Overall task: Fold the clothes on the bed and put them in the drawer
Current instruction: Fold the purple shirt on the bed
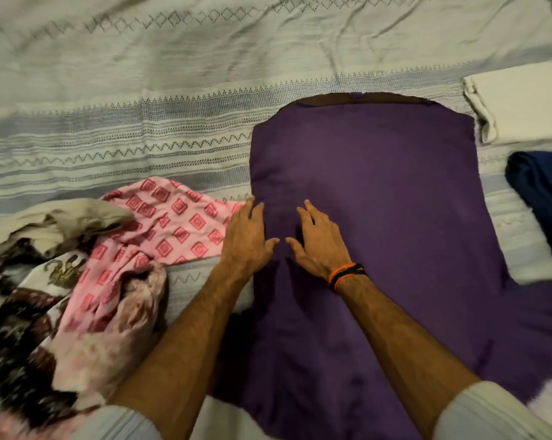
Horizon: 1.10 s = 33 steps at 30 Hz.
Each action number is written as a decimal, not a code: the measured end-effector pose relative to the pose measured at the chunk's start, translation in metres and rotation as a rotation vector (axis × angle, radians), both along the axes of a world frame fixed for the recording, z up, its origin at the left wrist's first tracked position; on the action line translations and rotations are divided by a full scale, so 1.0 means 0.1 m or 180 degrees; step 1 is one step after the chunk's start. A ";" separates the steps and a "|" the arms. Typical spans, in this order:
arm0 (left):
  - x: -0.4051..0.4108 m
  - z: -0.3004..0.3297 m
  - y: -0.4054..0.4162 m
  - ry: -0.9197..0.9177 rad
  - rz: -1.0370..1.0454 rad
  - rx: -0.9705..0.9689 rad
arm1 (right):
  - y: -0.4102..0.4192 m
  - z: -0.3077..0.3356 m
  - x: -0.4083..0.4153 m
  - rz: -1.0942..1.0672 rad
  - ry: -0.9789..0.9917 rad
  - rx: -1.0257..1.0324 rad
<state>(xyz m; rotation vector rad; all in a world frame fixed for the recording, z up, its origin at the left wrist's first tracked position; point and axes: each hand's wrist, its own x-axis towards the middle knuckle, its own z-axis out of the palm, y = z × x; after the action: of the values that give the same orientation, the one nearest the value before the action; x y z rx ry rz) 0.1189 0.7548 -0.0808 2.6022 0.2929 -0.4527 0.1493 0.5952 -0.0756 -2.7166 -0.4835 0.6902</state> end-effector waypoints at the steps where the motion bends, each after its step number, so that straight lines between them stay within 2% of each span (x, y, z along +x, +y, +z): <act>1: -0.21 0.11 -0.05 0.0094 0.0063 -0.0052 | -0.05 0.11 -0.20 -0.0058 0.0028 0.0011; 7: -1.26 0.67 -0.30 0.0576 0.0205 -0.0371 | -0.38 0.70 -1.29 -0.0593 0.0274 0.0168; 13: -2.18 1.29 -0.66 0.0617 -0.0044 -0.0533 | -0.82 1.25 -2.28 -0.0737 0.0231 0.0150; 18: -2.63 1.64 -1.00 0.0666 -0.0063 -0.0676 | -1.21 1.59 -2.83 -0.0952 0.0176 0.0247; 30: -3.12 1.81 -2.25 0.0771 0.0013 -0.0786 | -2.62 1.77 -3.40 -0.1271 0.0200 0.0490; 33: -3.19 1.82 -2.73 0.0787 0.0243 -0.0816 | -3.18 1.77 -3.40 -0.1266 0.0194 0.0593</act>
<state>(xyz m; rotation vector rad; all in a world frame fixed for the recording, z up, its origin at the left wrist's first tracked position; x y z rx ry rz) -0.2002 0.4813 0.1015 2.2792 0.3879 -0.7358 -0.1912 0.2769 0.1017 -2.4983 0.0125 0.5833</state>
